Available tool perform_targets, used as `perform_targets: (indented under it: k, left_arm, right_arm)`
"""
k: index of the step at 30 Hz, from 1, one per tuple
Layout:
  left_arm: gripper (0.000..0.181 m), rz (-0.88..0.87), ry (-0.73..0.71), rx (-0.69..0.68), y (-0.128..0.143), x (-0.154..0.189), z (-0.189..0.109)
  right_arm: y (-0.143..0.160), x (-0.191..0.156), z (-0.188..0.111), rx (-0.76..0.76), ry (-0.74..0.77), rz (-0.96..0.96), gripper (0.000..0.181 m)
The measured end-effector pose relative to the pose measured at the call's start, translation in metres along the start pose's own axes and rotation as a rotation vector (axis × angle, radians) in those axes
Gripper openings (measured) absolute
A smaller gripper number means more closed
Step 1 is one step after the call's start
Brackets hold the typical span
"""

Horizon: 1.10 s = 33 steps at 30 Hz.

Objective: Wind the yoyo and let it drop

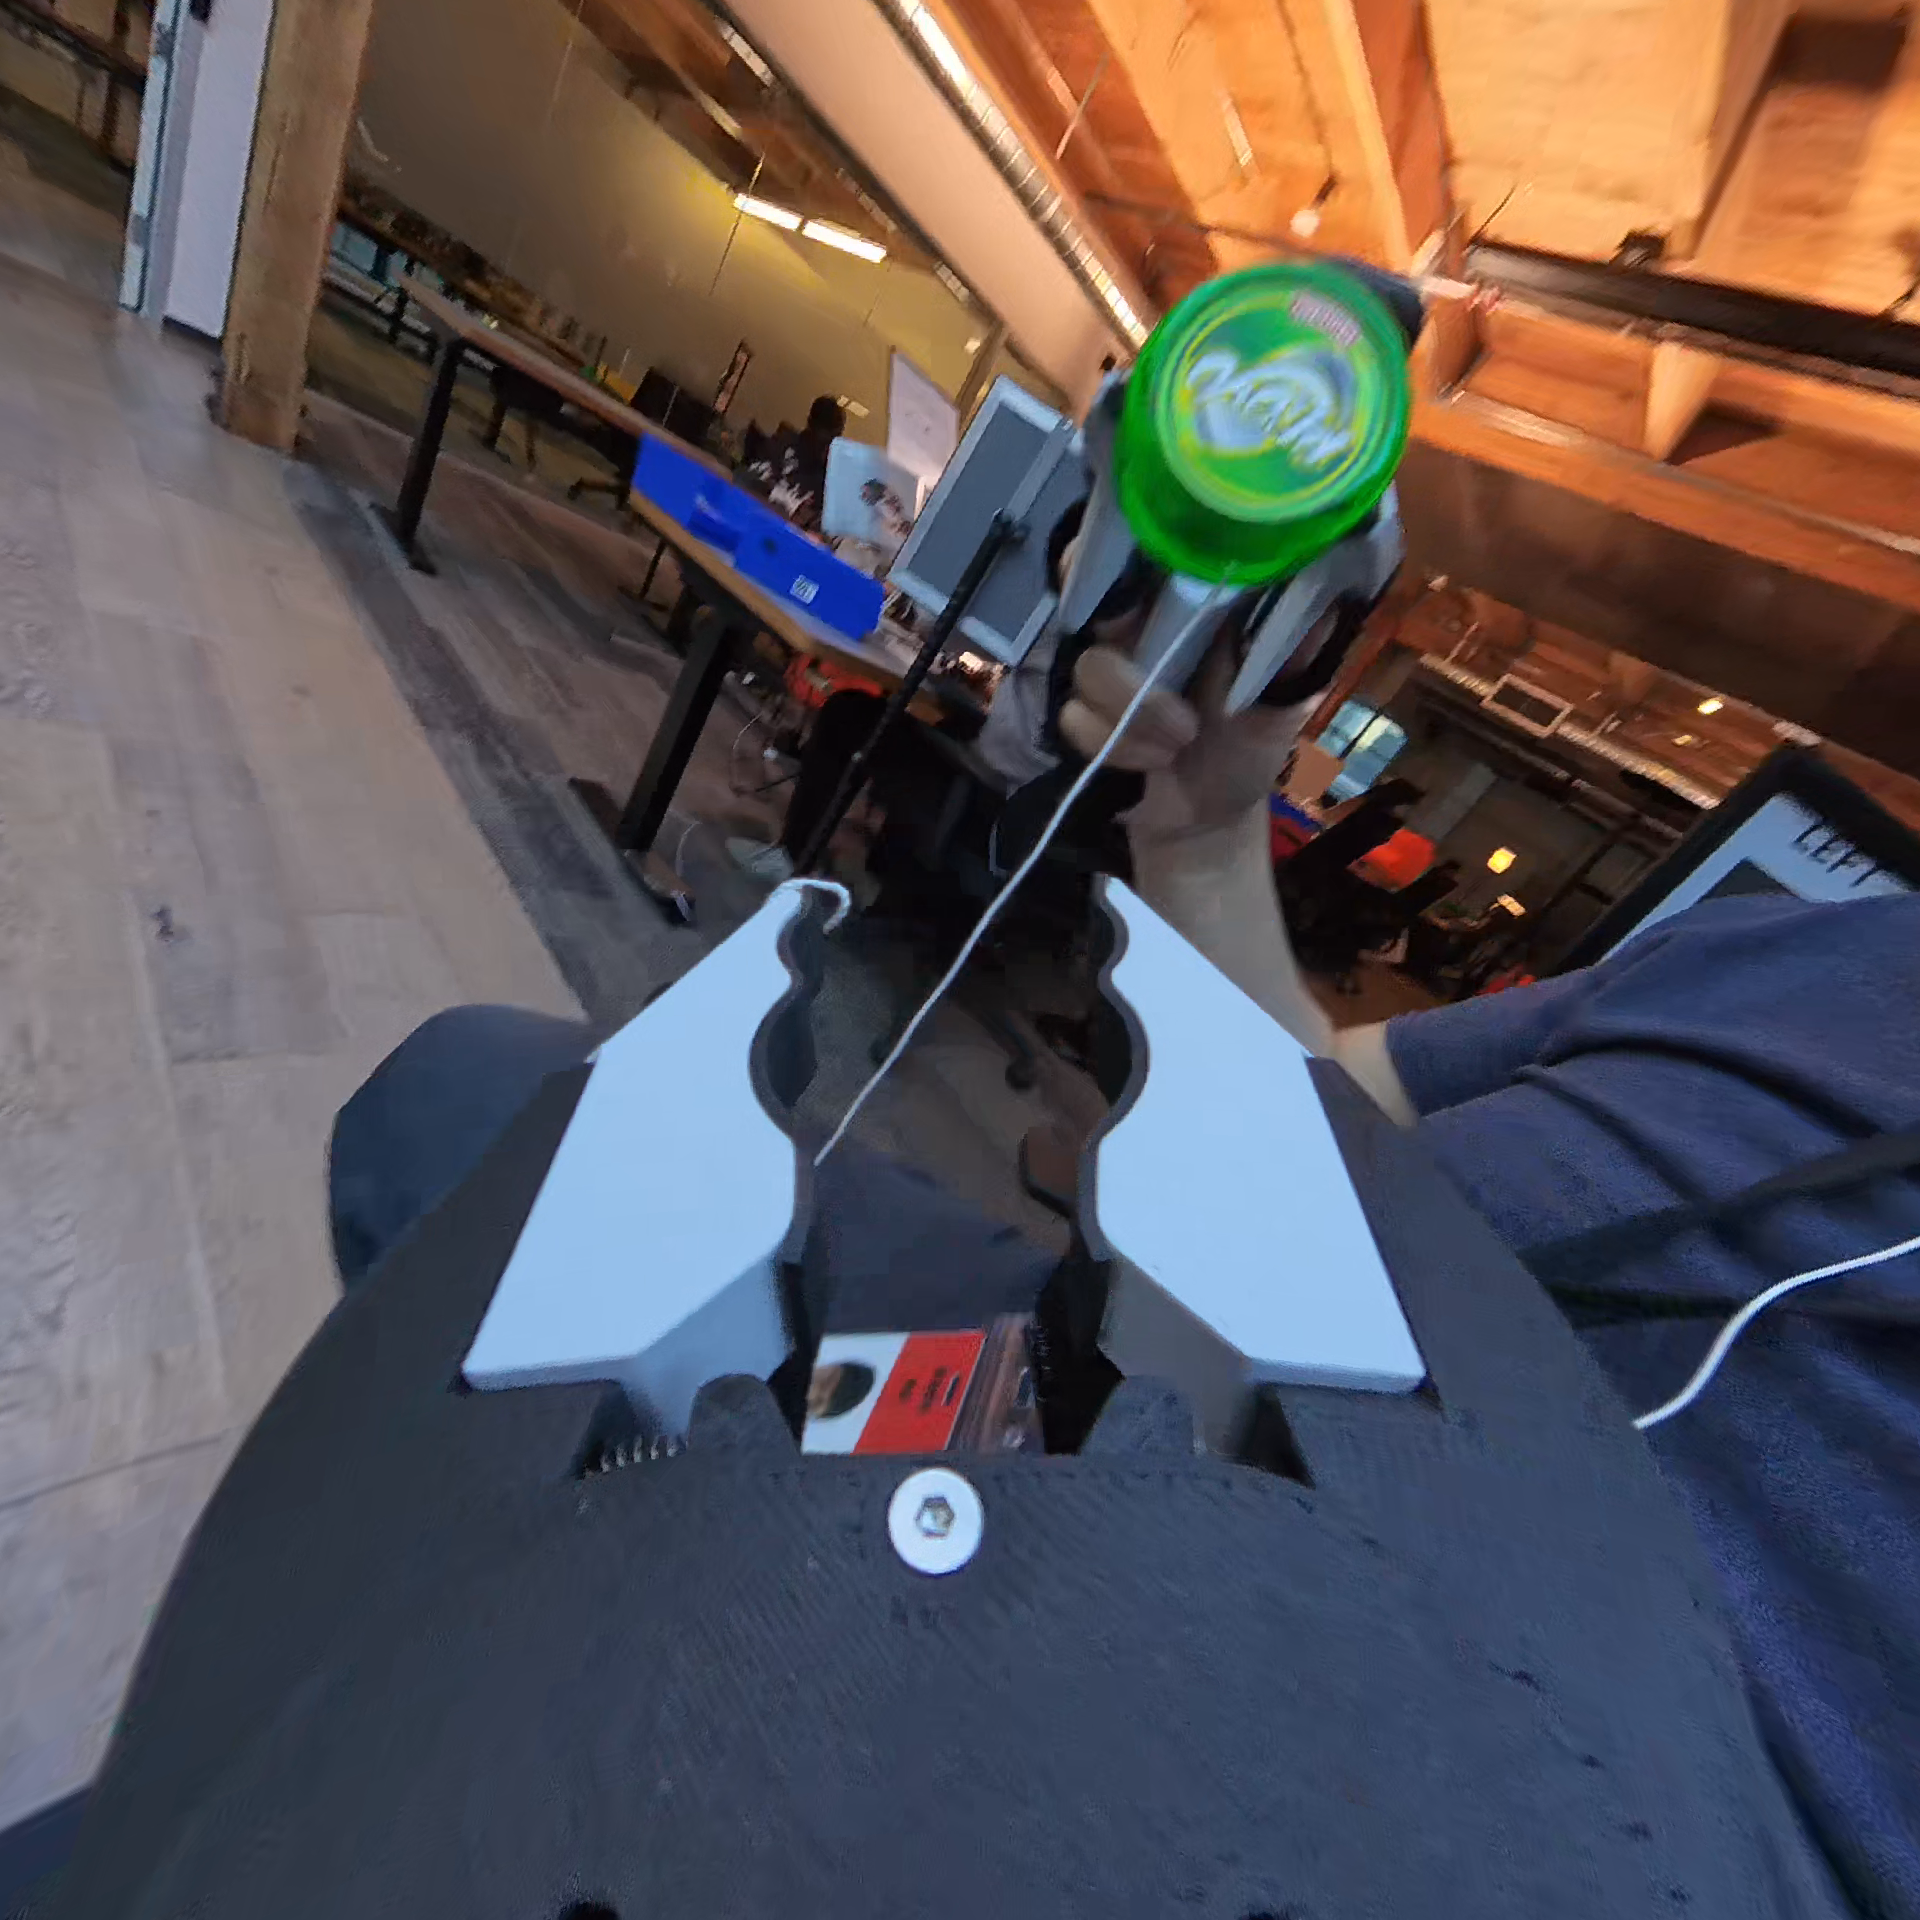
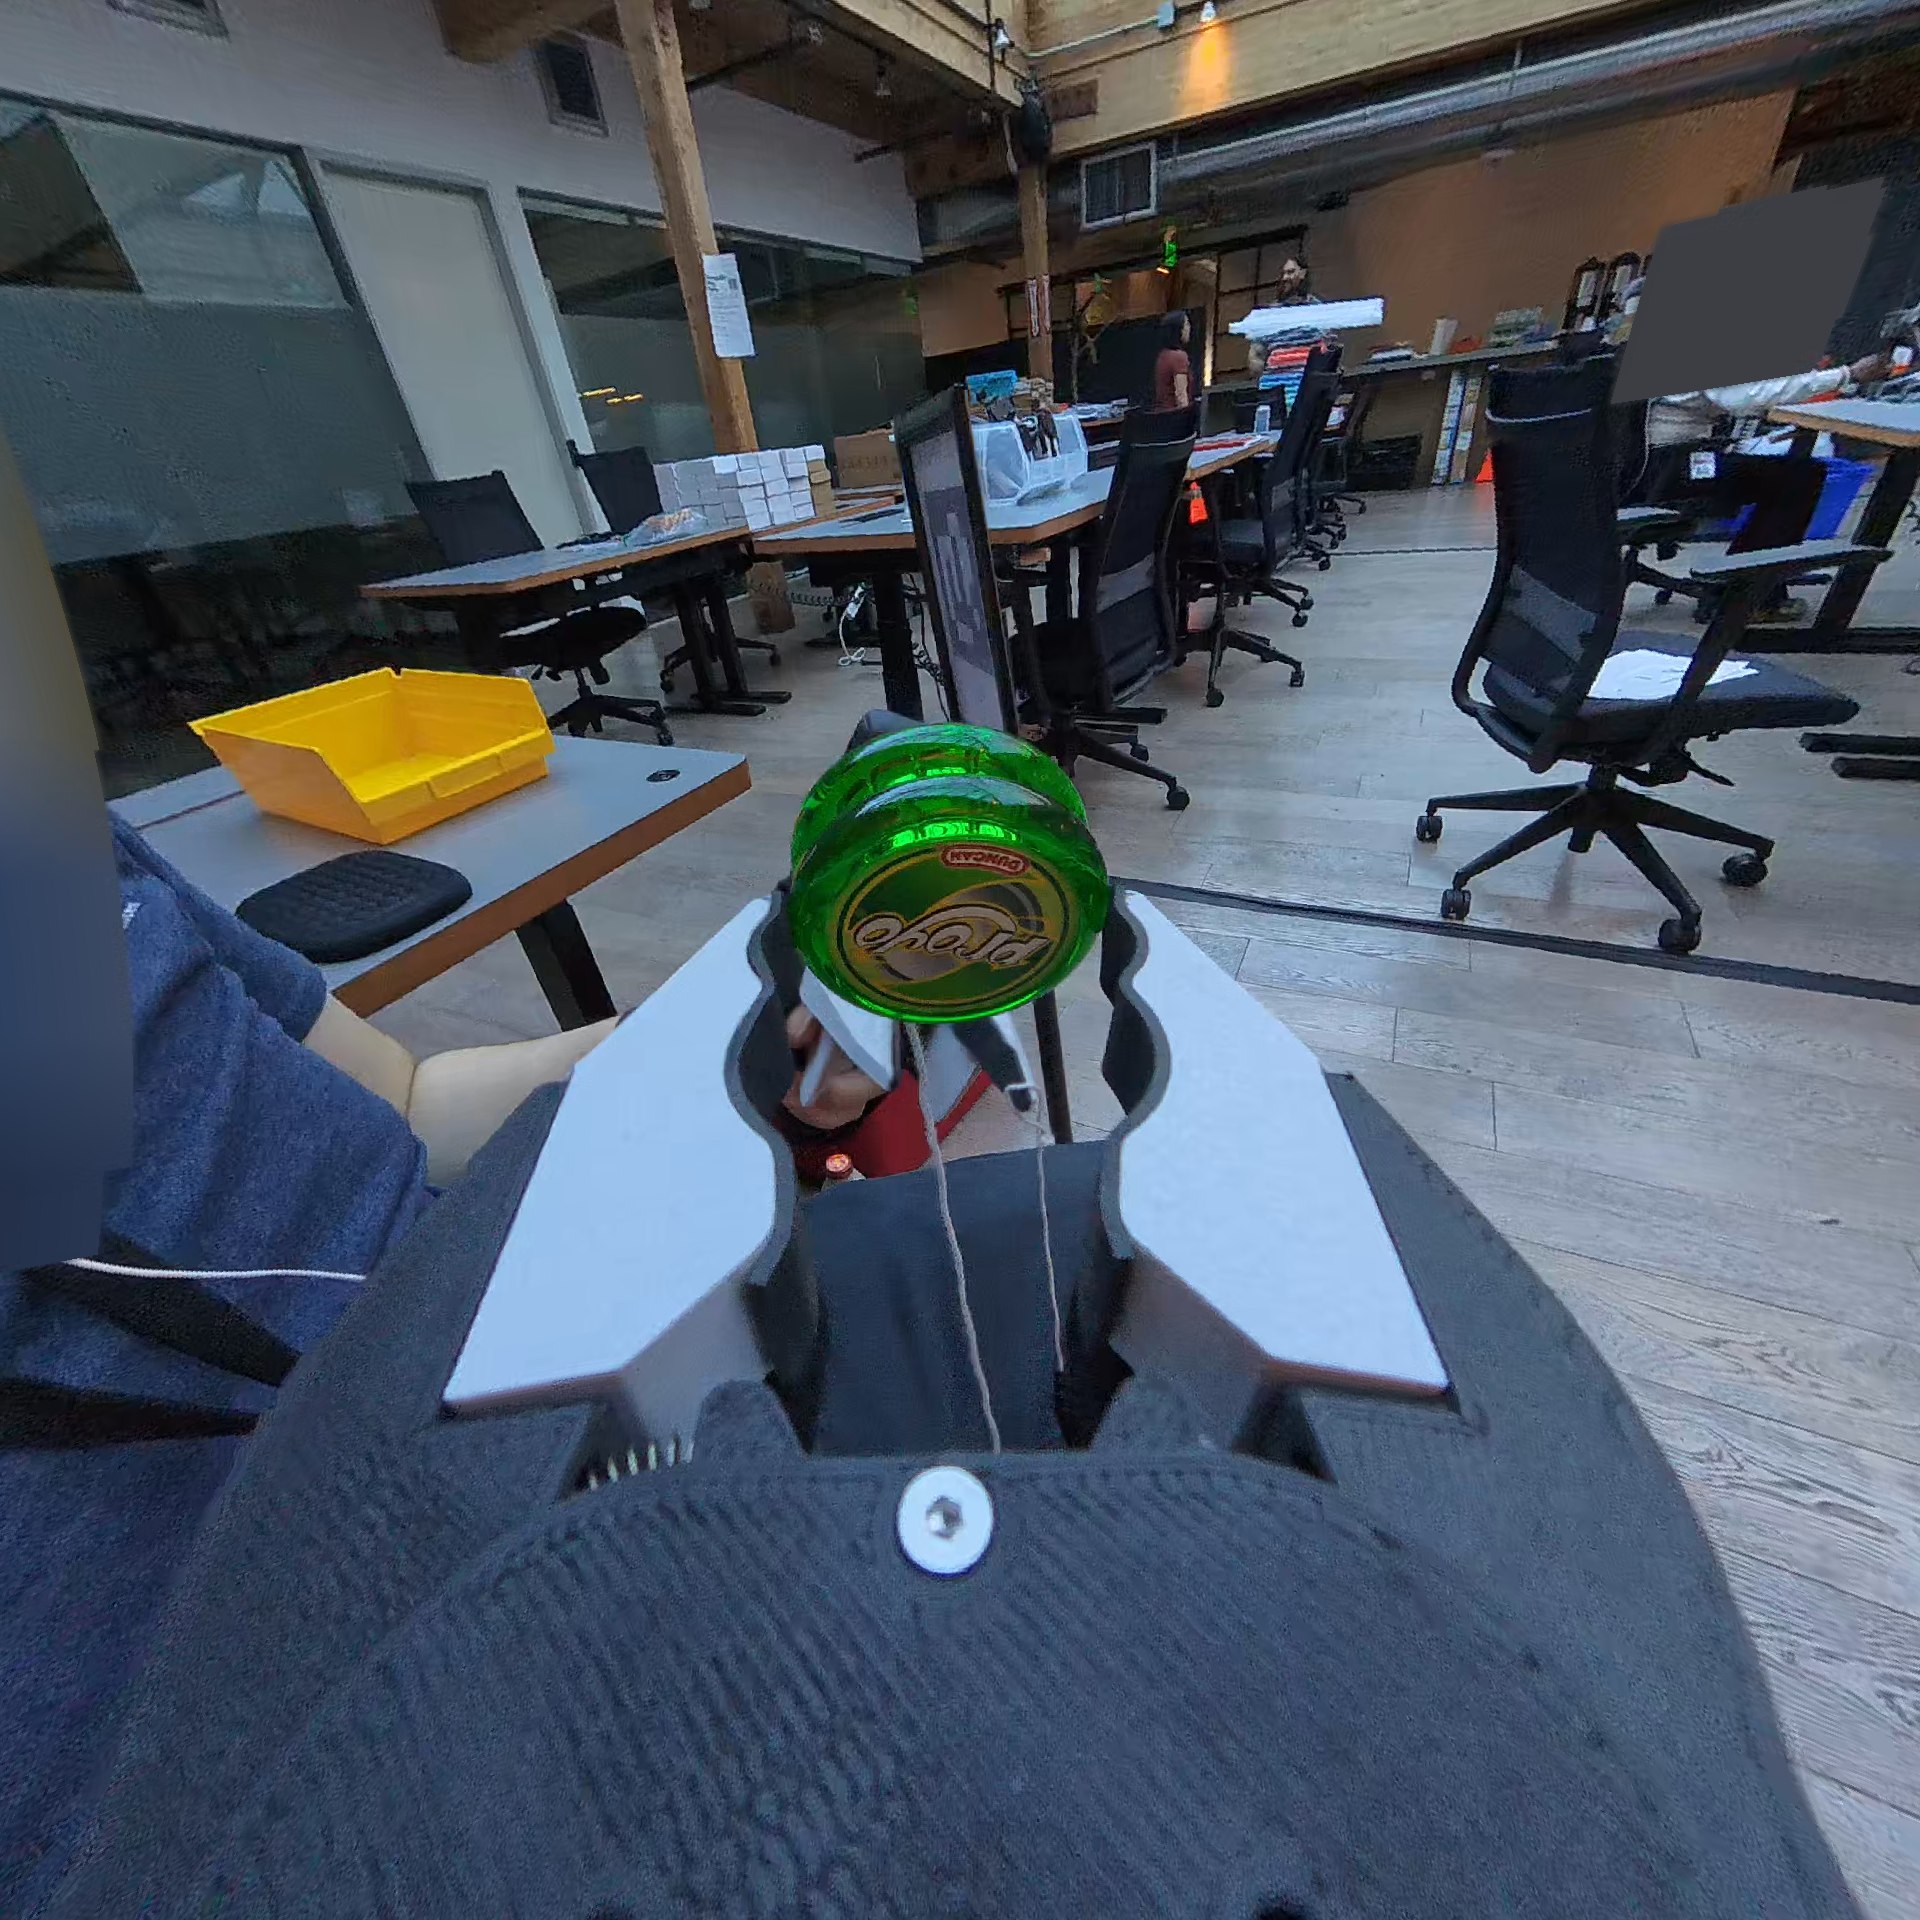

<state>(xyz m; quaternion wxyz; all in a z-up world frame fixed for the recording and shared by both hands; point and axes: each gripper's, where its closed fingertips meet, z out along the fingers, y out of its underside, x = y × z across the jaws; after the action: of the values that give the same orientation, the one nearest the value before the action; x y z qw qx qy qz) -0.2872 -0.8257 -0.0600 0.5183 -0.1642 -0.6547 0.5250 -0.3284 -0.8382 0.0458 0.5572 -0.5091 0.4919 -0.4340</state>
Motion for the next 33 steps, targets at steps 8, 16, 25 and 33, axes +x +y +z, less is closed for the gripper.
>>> perform_targets:
  k: [8,16,25,33]
  left_arm:
    - [0.045,0.218,-0.190,-0.514,0.063,-0.043,-0.025]
    - [0.046,0.741,-0.520,-1.168,0.052,-0.100,-0.057]
    - [0.061,0.295,0.216,-0.168,-0.037,0.022,0.051]
    - [0.000,0.325,0.217,-0.230,0.006,0.013,0.079]
  right_arm:
    - [-0.022,0.016,-0.002,-0.042,0.049,-0.036,0.057]
    - [-0.015,0.019,0.008,-0.079,0.041,-0.044,0.057]
    - [-0.017,0.017,0.011,-0.015,0.015,-0.025,0.057]
    - [-0.012,0.016,-0.001,-0.044,0.048,-0.039,0.057]
